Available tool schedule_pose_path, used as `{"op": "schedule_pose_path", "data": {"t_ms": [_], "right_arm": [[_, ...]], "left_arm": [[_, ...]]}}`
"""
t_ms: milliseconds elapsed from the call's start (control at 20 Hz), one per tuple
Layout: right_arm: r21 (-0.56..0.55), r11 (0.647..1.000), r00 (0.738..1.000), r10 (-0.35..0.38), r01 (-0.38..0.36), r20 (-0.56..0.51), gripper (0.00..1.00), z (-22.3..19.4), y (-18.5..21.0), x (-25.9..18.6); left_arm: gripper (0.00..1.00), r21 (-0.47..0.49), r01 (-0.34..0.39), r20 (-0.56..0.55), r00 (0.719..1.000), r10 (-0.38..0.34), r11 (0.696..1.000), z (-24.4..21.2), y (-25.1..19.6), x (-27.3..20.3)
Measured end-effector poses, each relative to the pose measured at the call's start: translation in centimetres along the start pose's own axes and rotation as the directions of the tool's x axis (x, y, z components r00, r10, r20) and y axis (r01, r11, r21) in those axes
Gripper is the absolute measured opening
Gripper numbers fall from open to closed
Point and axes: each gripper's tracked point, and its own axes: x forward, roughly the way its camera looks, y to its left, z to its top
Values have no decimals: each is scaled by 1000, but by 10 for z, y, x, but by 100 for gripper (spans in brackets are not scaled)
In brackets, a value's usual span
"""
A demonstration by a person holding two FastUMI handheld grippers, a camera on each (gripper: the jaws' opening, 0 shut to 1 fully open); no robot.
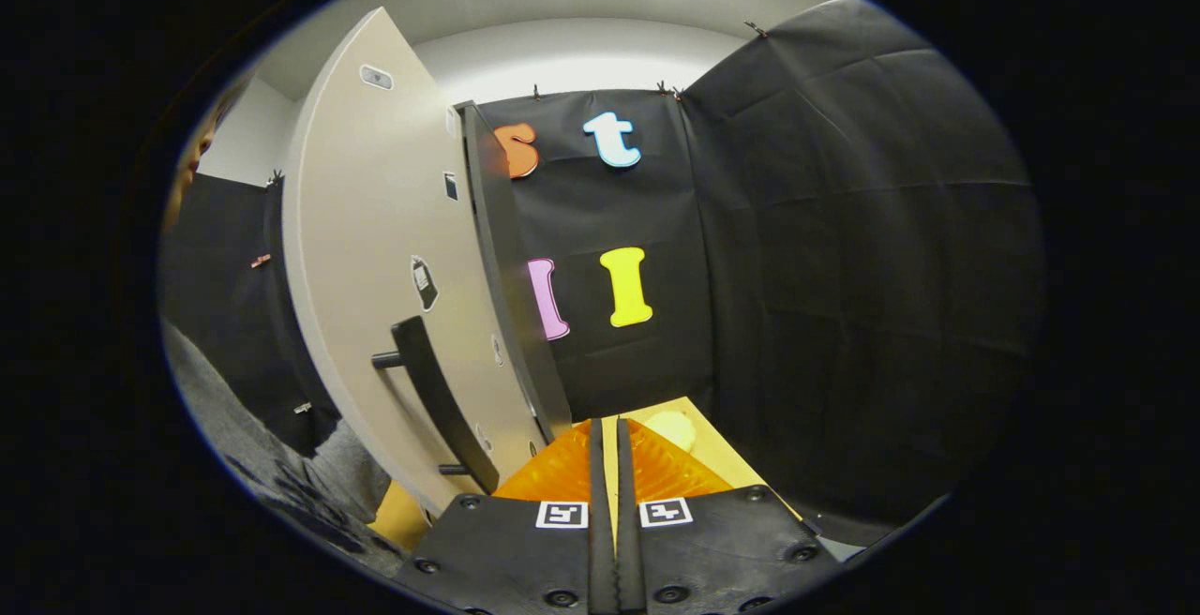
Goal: Open the cabinet door with the right hand, grasp the bottle in the cabinet with the left hand and place it on the coaster, then close the cabinet door with the right hand.
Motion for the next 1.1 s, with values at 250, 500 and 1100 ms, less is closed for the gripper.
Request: {"op": "schedule_pose_path", "data": {"t_ms": [250,500,1100], "right_arm": [[-18,1000,1000,-1,1,5,6,6,-9,16],[-4,1000,1000,16,-16,14,5,11,-10,27],[-4,1000,1000,-24,24,-5,6,8,-16,27]], "left_arm": [[91,-47,6,-12,1000,-6,999,2,4,21],[95,4,17,-4,1000,-17,1000,9,5,38],[95,-23,82,-110,990,-84,996,-36,-14,76]]}}
